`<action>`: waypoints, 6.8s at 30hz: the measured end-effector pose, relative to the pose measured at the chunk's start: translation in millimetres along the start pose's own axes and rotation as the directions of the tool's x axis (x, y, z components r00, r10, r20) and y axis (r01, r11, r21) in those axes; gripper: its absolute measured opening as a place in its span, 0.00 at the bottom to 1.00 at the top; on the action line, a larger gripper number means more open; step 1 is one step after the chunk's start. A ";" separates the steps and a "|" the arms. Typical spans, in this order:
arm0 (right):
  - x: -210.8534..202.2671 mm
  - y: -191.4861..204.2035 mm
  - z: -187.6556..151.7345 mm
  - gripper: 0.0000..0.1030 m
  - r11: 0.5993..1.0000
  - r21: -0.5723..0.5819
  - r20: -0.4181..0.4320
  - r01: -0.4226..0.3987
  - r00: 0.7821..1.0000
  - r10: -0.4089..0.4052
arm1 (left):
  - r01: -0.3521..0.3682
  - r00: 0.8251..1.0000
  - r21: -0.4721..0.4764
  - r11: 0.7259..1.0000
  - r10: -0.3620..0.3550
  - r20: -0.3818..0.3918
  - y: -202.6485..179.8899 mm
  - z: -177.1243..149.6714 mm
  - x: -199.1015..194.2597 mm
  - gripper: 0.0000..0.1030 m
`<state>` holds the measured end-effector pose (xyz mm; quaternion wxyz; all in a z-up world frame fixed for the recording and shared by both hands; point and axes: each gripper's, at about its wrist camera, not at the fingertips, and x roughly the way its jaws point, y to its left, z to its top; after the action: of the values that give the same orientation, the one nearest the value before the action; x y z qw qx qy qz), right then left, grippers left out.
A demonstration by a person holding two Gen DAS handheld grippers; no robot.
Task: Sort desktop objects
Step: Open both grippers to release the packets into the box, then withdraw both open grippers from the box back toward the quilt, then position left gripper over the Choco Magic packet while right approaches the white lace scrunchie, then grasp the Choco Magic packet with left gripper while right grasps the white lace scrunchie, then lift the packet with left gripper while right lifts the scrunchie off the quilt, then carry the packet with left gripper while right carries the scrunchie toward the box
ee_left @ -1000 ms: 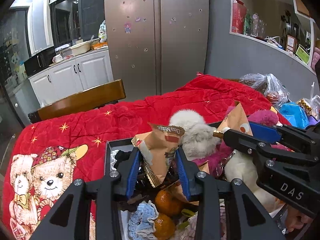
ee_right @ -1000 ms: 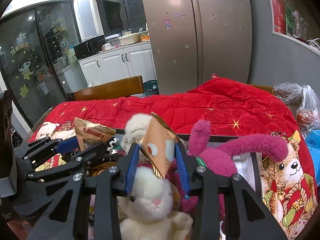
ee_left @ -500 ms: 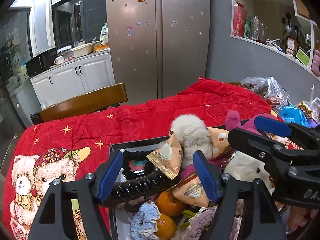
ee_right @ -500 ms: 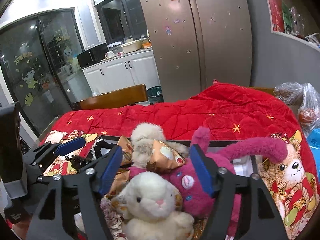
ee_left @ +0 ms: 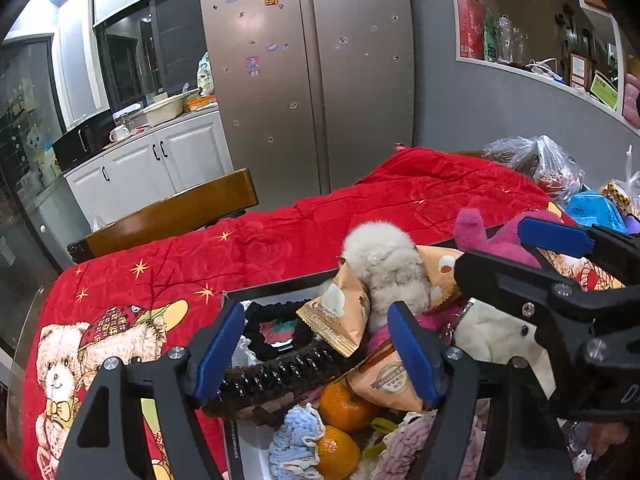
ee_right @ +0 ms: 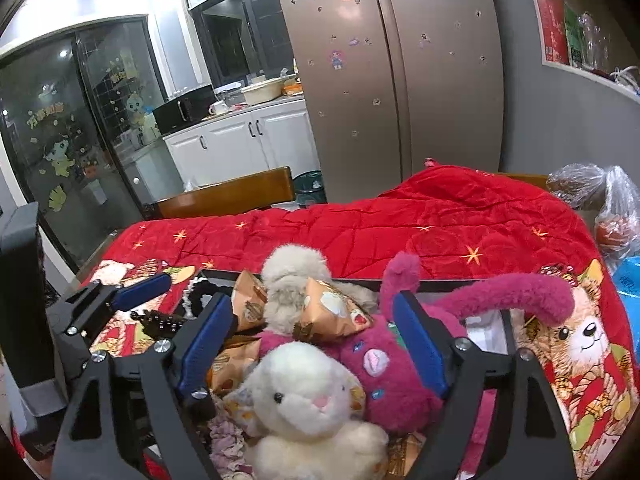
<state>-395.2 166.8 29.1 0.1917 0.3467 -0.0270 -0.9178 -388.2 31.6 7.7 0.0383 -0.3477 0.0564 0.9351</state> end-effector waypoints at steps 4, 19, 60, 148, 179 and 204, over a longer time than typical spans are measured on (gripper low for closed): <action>-1.6 -0.3 0.5 0.85 1.000 0.002 0.002 -0.010 1.000 0.010 | 0.004 1.000 -0.008 1.000 -0.004 -0.004 2.7 0.0 0.3 0.74; -32.3 4.6 10.2 0.99 1.000 -0.014 0.057 -0.018 0.998 0.018 | 0.177 0.978 -0.110 0.978 -0.163 0.128 18.1 11.7 -35.3 0.79; -205.2 -8.2 -147.8 1.00 0.999 -0.010 0.043 -0.034 0.998 0.035 | 0.188 0.976 -0.089 0.978 -0.175 0.133 -40.6 -125.5 -159.8 0.82; -203.6 13.3 -175.4 0.11 0.998 -0.060 0.097 -0.001 0.995 0.007 | 0.223 0.971 -0.002 0.975 -0.222 0.091 -51.2 -137.7 -164.7 0.02; -214.9 35.0 -155.9 0.11 0.992 -0.124 0.141 -0.027 0.989 0.044 | 0.199 0.971 -0.003 0.980 -0.197 0.134 -42.2 -108.7 -180.6 0.00; -189.8 30.3 -147.1 0.11 0.995 -0.088 0.095 -0.047 0.994 0.056 | 0.229 0.971 -0.028 0.973 -0.231 -0.061 -57.5 -158.4 -130.7 0.53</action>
<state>-159.7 221.4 41.9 0.2286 0.2922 -0.0060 -0.9286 -180.8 63.4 -30.4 0.1411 -0.3819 0.0072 0.9134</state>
